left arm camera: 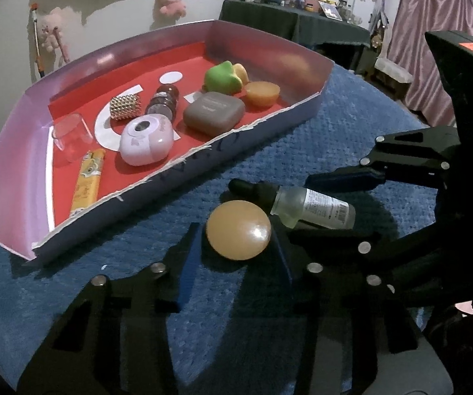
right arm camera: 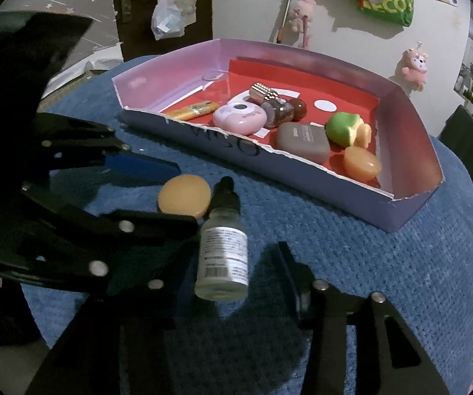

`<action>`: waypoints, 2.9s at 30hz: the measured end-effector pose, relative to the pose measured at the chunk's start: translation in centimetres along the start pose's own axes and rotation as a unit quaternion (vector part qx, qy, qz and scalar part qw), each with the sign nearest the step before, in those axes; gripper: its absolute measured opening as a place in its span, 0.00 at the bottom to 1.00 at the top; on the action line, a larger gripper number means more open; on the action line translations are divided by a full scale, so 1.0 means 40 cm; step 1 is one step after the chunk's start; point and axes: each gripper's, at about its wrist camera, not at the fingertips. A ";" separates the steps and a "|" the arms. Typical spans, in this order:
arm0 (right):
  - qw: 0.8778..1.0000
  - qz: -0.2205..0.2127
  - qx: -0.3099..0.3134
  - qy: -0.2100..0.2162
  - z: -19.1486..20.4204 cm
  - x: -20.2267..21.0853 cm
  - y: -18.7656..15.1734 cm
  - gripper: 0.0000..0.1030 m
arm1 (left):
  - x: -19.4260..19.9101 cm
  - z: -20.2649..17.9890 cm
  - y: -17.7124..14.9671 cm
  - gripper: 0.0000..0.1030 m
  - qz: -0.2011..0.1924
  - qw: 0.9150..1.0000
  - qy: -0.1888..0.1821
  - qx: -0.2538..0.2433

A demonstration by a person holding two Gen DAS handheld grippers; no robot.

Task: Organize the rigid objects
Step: 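Reach the left tool toward the round tan sponge while the right tool approaches the white dropper bottle, then grasp the tan sponge with the left tool while the right tool grasps the dropper bottle, then carry the sponge and dropper bottle over the pink box with both tools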

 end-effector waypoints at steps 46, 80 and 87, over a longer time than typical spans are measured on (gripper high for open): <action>0.992 -0.106 -0.060 0.038 -0.040 0.174 0.077 0.29 | 0.184 0.038 0.043 0.35 -0.095 0.995 0.038 0.014; 0.994 0.078 -0.067 -0.038 -0.305 -0.185 0.496 0.29 | -0.221 0.287 0.413 0.35 0.077 0.997 0.016 0.009; 0.990 0.119 -0.036 -0.058 -0.301 -0.229 0.505 0.29 | -0.240 0.294 0.420 0.35 0.092 0.995 0.021 0.019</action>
Point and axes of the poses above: each gripper's, at about its wrist camera, not at the fingertips, and x roughly against the way its jaws point, z to its left, y to its top, and after that the axes turned 8 degrees about -x, right-handed
